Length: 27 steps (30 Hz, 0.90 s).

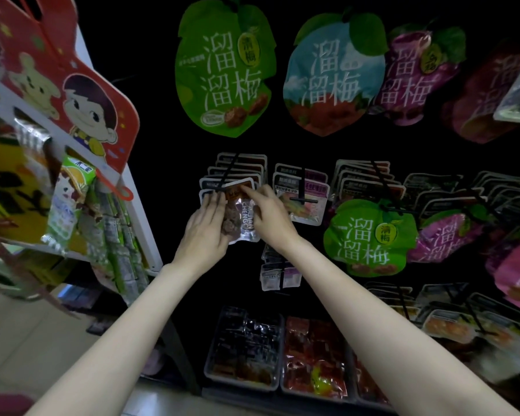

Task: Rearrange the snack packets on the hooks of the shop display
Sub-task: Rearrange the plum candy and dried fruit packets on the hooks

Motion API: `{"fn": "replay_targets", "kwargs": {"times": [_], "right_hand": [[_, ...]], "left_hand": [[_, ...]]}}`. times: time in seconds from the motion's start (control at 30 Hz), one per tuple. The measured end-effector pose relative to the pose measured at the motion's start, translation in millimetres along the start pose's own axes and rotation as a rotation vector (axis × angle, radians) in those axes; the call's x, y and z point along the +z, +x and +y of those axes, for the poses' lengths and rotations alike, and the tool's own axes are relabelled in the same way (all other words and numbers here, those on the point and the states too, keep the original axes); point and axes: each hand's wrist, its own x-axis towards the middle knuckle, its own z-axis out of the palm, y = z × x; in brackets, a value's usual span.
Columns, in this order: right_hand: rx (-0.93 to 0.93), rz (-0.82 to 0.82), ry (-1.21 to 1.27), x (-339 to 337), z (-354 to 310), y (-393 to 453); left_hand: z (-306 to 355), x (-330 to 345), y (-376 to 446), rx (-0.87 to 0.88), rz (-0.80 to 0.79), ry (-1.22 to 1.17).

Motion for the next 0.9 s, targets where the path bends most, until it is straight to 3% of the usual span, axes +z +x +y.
{"fn": "replay_targets", "kwargs": {"times": [0.2, 0.33, 0.47, 0.6, 0.73, 0.83, 0.9], "right_hand": [[0.189, -0.220, -0.067, 11.0, 4.5, -4.6], [0.317, -0.262, 0.013, 2.4, 22.1, -28.6], [0.275, 0.000, -0.071, -19.9, 67.0, -81.6], [0.340, 0.317, -0.204, -57.2, 109.1, -120.2], [0.399, 0.650, -0.144, -95.9, 131.5, -144.1], [0.547, 0.570, -0.024, -118.7, 148.6, -138.0], [0.553, 0.471, 0.068, -126.9, 160.5, -127.7]], "left_hand": [[-5.8, 8.2, -5.1, -0.019, -0.052, 0.072], [1.3, 17.8, -18.0, -0.092, -0.118, 0.146], [30.2, 34.1, -24.9, -0.005, -0.069, 0.045], [75.4, 57.4, -16.8, 0.141, -0.127, -0.105], [118.5, 81.9, -13.0, 0.216, -0.167, -0.204], [136.4, 87.5, -10.0, 0.256, -0.146, -0.219], [142.7, 84.0, -8.1, 0.275, -0.105, -0.233]]}}
